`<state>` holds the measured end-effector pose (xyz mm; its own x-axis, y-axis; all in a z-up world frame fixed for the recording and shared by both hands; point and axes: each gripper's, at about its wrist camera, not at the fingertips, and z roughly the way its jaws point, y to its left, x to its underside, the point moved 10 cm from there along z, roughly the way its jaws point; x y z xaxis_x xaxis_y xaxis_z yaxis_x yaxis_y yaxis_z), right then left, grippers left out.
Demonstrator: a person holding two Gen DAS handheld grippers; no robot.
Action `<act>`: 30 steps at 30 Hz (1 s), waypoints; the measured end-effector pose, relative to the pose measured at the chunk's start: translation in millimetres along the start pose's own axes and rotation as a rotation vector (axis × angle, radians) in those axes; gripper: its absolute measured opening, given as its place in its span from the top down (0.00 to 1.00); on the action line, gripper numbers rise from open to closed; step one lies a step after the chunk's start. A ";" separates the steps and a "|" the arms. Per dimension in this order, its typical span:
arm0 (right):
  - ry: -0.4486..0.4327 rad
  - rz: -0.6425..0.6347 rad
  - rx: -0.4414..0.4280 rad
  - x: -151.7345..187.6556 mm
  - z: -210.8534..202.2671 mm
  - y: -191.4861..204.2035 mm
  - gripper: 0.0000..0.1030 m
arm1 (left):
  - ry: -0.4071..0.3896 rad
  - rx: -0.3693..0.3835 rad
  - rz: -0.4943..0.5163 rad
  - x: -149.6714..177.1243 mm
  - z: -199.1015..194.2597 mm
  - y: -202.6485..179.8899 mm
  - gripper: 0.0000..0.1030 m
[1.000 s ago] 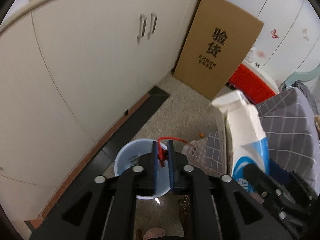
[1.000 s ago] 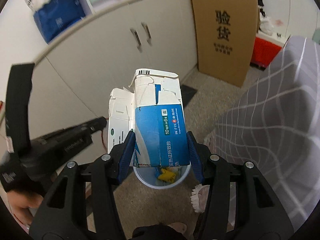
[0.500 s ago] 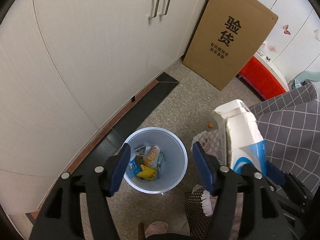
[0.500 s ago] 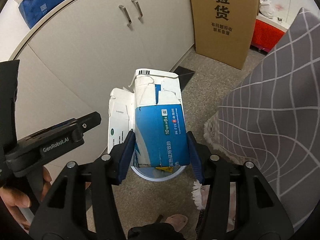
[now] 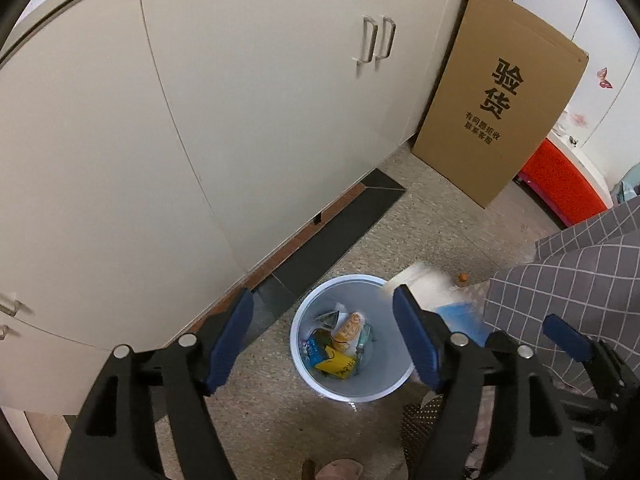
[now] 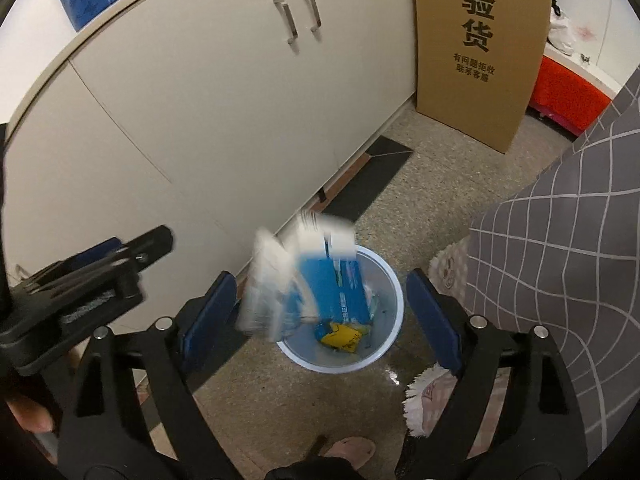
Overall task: Collect trash
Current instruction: 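Carry cord and box over the wastebasket and open both tools, then move both open tools back to the table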
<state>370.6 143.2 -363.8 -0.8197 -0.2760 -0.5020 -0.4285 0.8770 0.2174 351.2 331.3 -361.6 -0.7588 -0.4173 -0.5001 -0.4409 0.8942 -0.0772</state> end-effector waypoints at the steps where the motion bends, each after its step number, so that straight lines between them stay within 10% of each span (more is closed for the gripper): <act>1: 0.008 0.003 -0.002 0.9 1.1 -0.4 0.17 | 0.002 0.009 0.001 -0.2 -1.5 0.1 0.31; 13: -0.081 0.061 0.021 -7.4 -53.6 -18.8 0.17 | -0.041 0.106 0.030 -3.3 -44.7 -36.4 0.31; 22: -0.249 0.116 -0.080 -20.3 -158.6 -35.5 0.17 | -0.155 0.199 0.093 -9.6 -120.8 -96.2 0.30; 30: -0.442 0.147 -0.005 -15.0 -271.4 -90.9 0.17 | -0.278 0.289 0.220 -1.6 -200.6 -189.1 0.27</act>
<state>318.7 -39.1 -148.9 -0.6317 0.0462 -0.7738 -0.3225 0.8921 0.3165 339.6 130.4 -173.2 -0.6447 -0.1886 -0.7408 -0.1017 0.9816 -0.1613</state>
